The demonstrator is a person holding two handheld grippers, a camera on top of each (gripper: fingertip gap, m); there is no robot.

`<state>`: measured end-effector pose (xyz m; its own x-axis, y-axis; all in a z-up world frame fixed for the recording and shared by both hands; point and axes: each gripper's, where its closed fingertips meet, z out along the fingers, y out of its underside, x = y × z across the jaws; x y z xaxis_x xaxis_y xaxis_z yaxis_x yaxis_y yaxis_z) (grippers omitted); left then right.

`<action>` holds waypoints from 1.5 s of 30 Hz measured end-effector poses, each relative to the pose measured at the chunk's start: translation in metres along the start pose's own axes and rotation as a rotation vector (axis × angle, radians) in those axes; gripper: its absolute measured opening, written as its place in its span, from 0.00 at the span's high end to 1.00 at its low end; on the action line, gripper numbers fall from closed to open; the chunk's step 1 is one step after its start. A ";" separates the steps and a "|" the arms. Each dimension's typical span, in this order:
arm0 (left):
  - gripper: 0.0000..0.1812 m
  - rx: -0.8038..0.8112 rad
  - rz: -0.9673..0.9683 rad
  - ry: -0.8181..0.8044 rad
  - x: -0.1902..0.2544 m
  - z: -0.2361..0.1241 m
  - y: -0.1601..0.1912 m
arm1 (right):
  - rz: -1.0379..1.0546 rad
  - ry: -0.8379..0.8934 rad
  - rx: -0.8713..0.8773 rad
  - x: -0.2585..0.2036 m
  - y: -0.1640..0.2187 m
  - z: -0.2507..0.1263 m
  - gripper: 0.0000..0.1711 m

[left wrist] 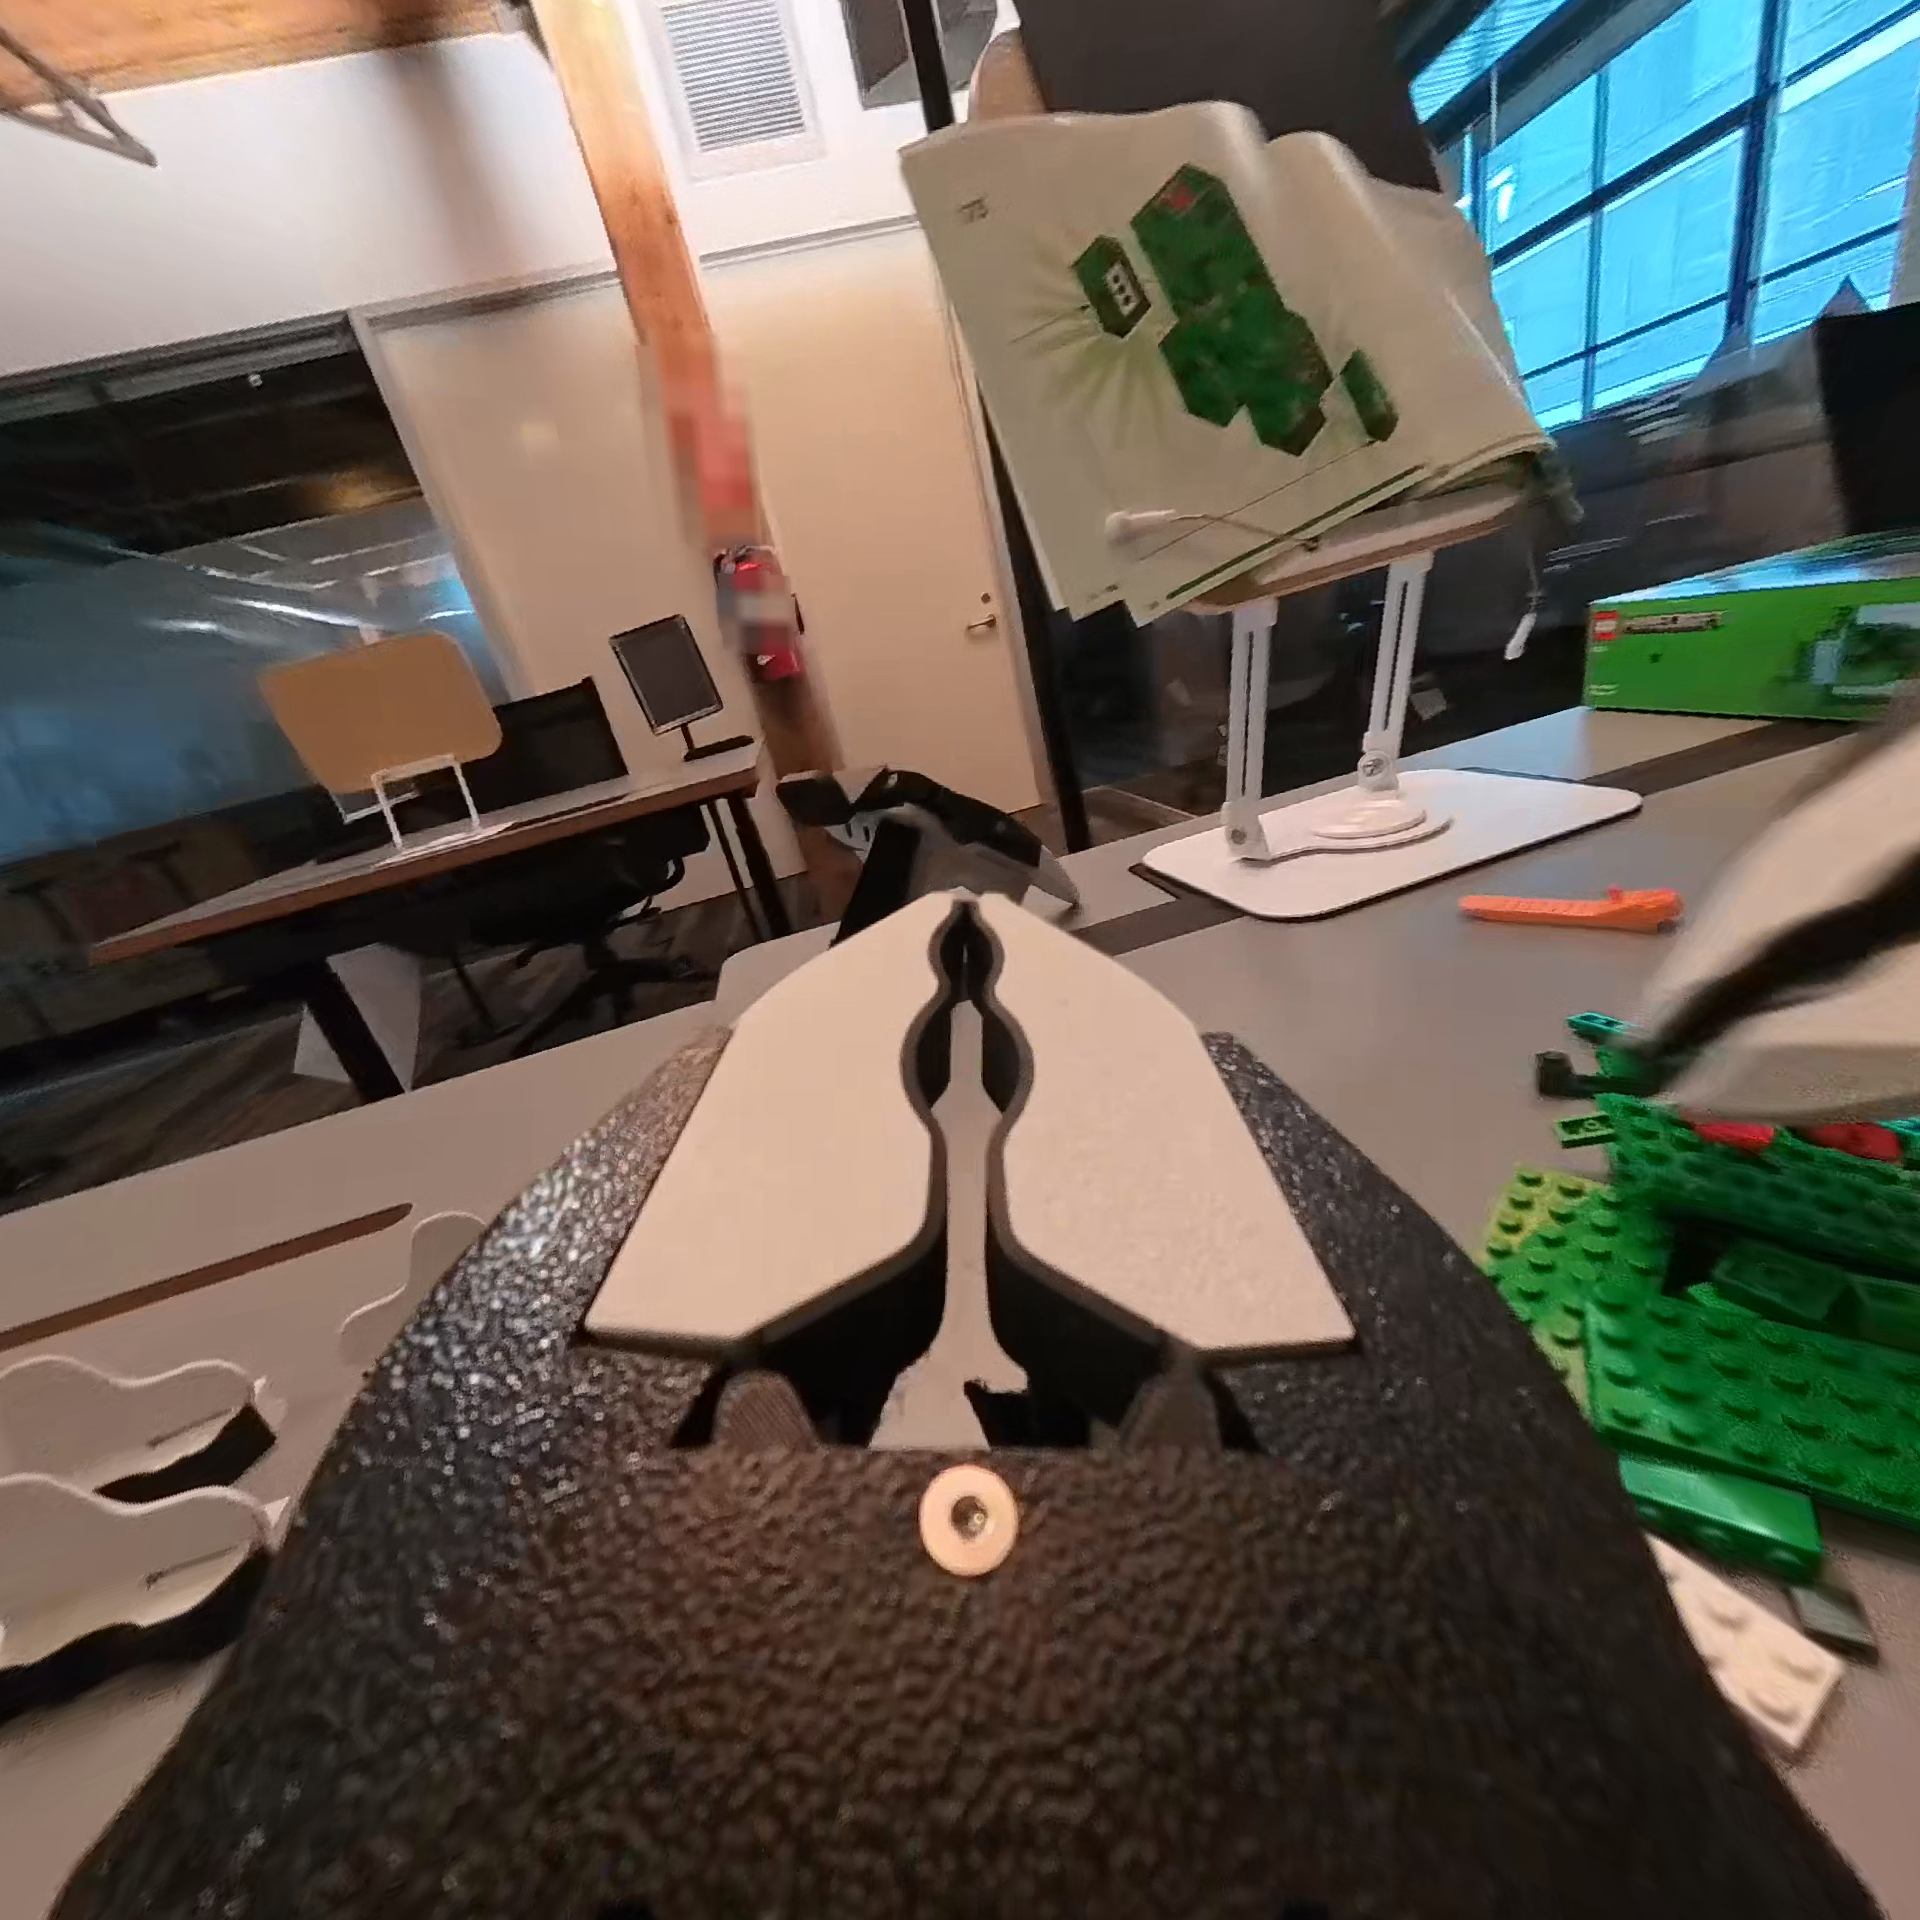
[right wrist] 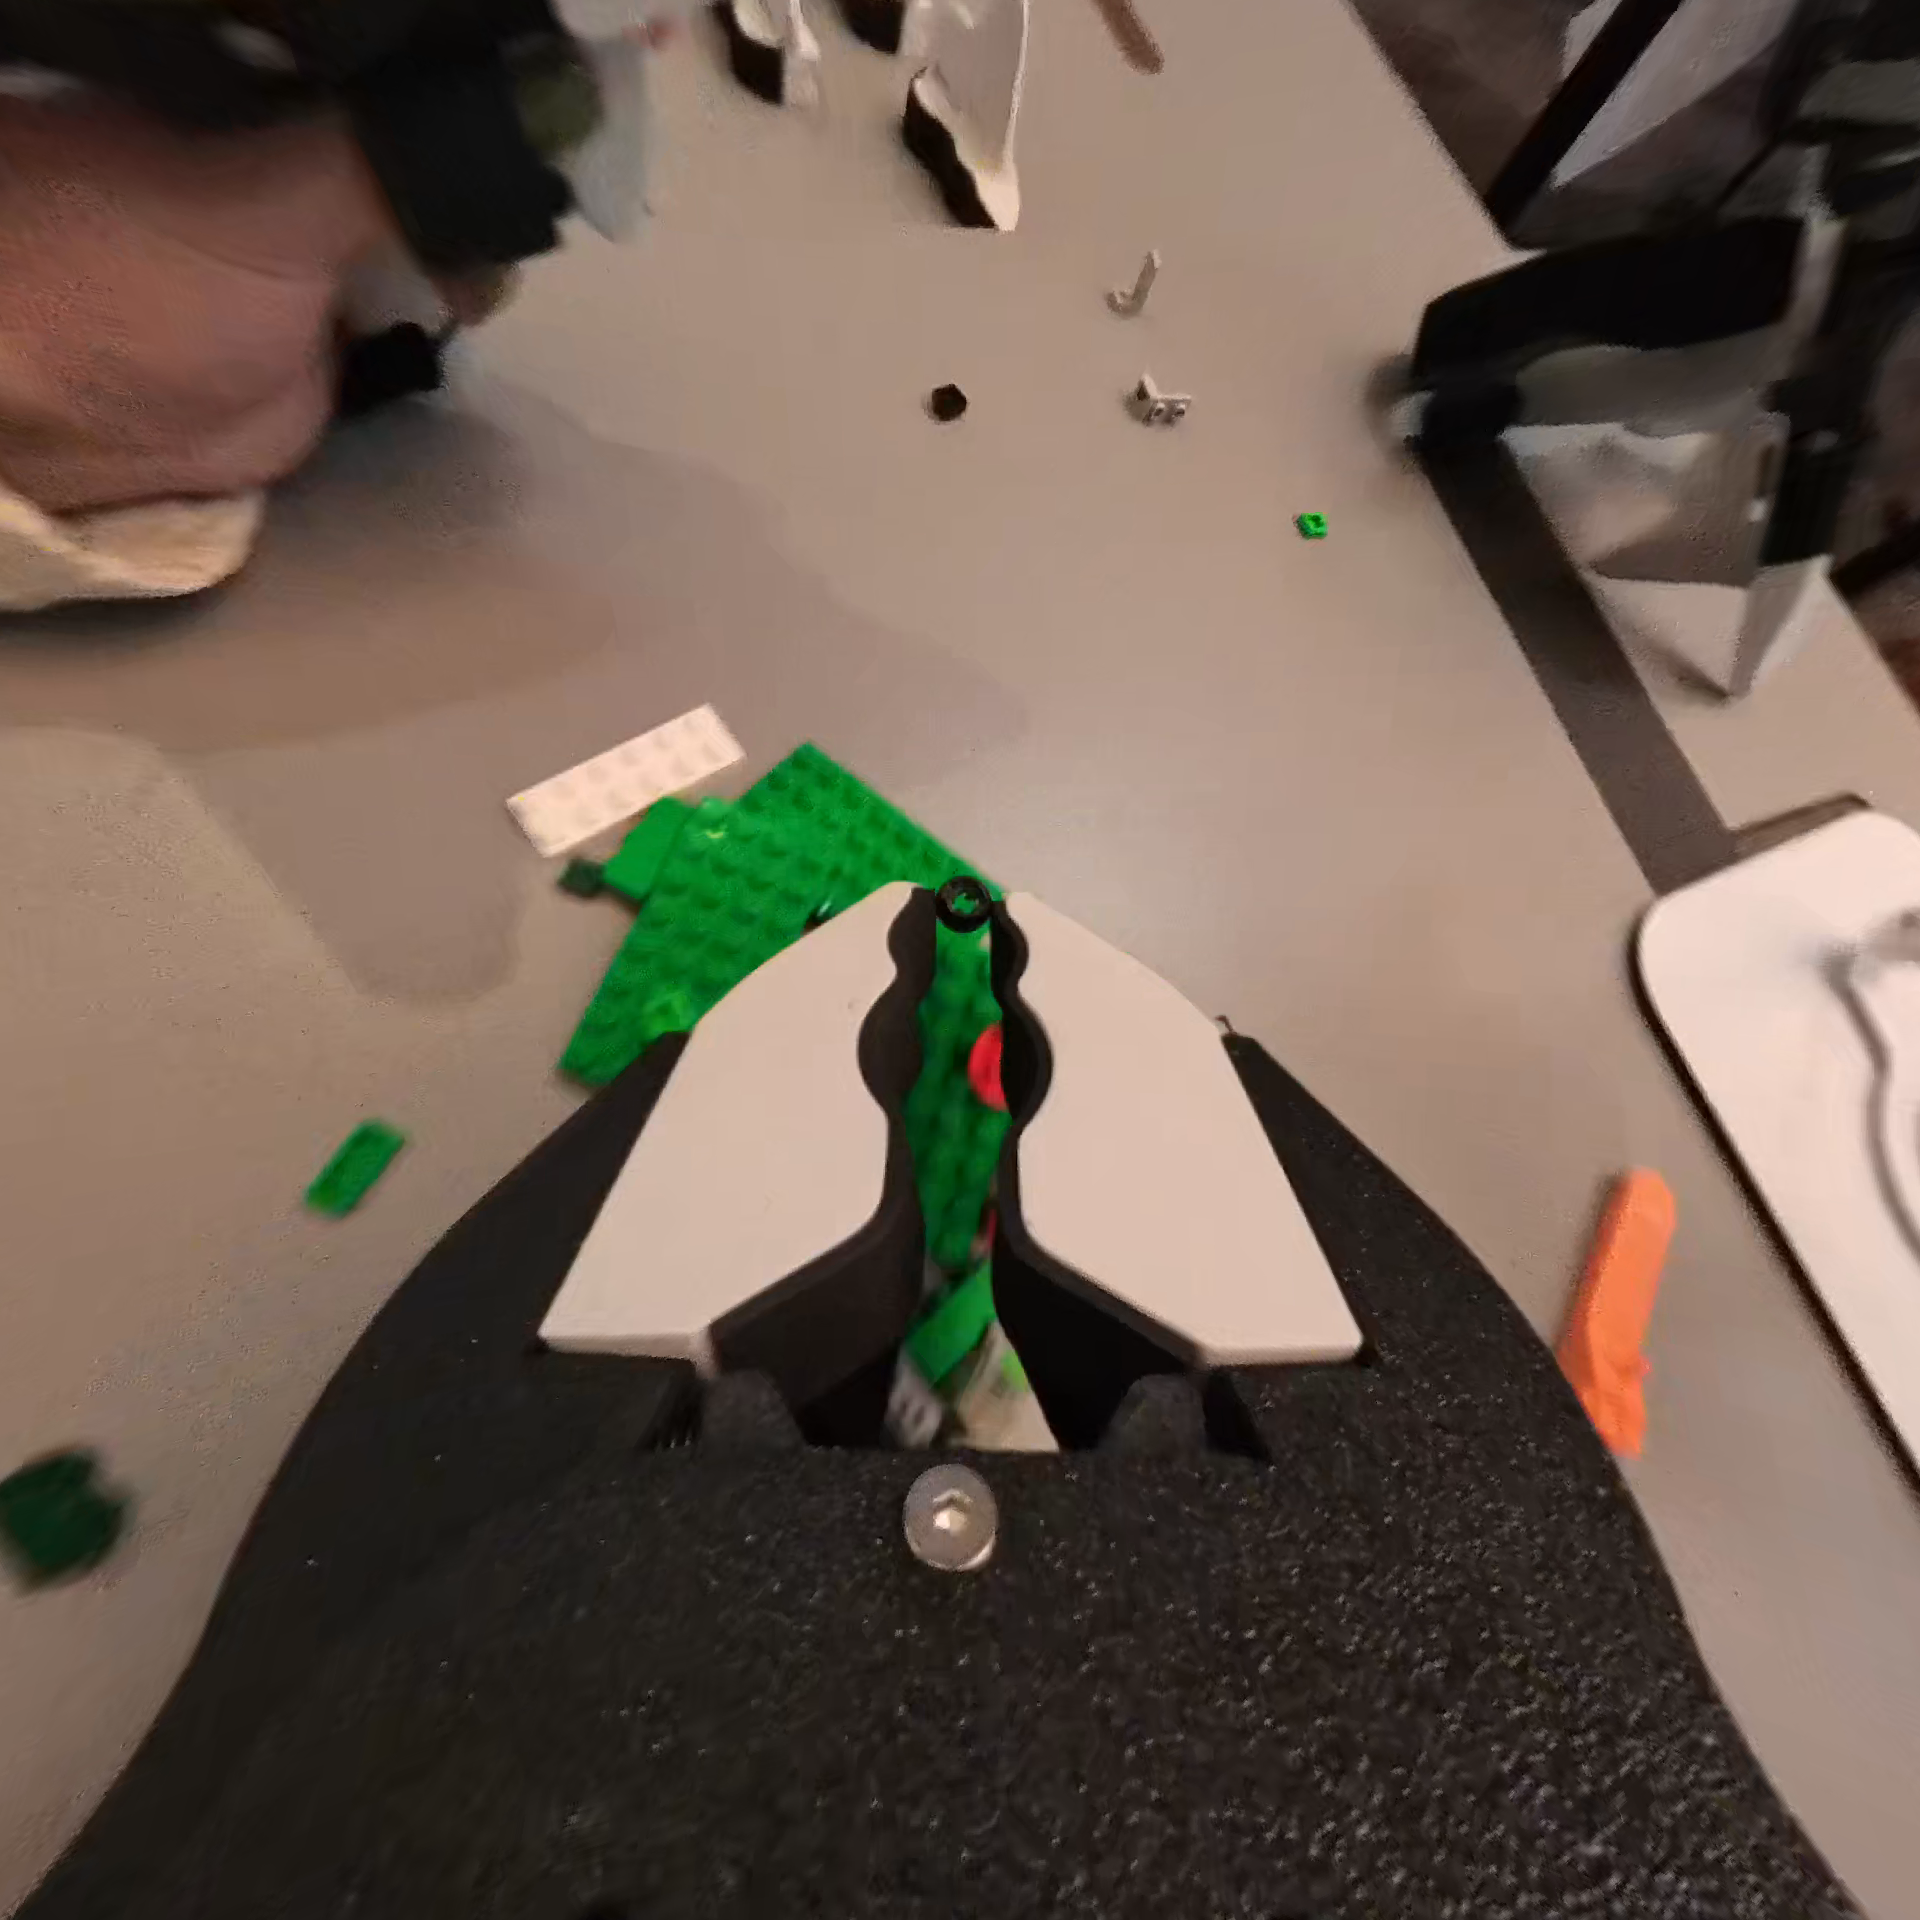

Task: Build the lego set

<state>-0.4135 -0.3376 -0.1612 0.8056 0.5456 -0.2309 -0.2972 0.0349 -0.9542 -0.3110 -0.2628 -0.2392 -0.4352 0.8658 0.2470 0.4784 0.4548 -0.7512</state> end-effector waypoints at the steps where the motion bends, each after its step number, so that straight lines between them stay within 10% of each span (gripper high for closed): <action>1: 1.00 -0.004 -0.004 0.000 0.000 0.000 0.001 | -0.016 -0.015 -0.027 0.004 -0.002 0.013 0.94; 14: 1.00 -0.061 -0.010 0.055 0.009 0.005 0.011 | 0.036 -0.101 -0.134 0.032 -0.015 0.067 0.85; 24: 1.00 -0.041 0.227 0.226 0.065 0.001 0.002 | 0.083 0.283 0.106 0.048 0.040 -0.113 0.75; 30: 1.00 0.044 0.328 0.468 0.130 -0.021 -0.014 | 0.018 0.134 0.158 -0.015 0.130 -0.186 0.73; 36: 1.00 0.041 0.195 0.841 0.233 -0.076 -0.048 | -0.054 -0.145 0.190 -0.069 0.164 -0.209 0.97; 45: 1.00 -0.342 0.019 1.091 0.381 -0.131 -0.052 | -0.147 -0.528 0.098 -0.056 0.186 -0.205 1.00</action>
<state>-0.0240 -0.2413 -0.2247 0.8677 -0.4801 -0.1288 -0.2940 -0.2868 -0.9118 -0.0417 -0.1841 -0.2673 -0.8274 0.5607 0.0318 0.3214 0.5192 -0.7919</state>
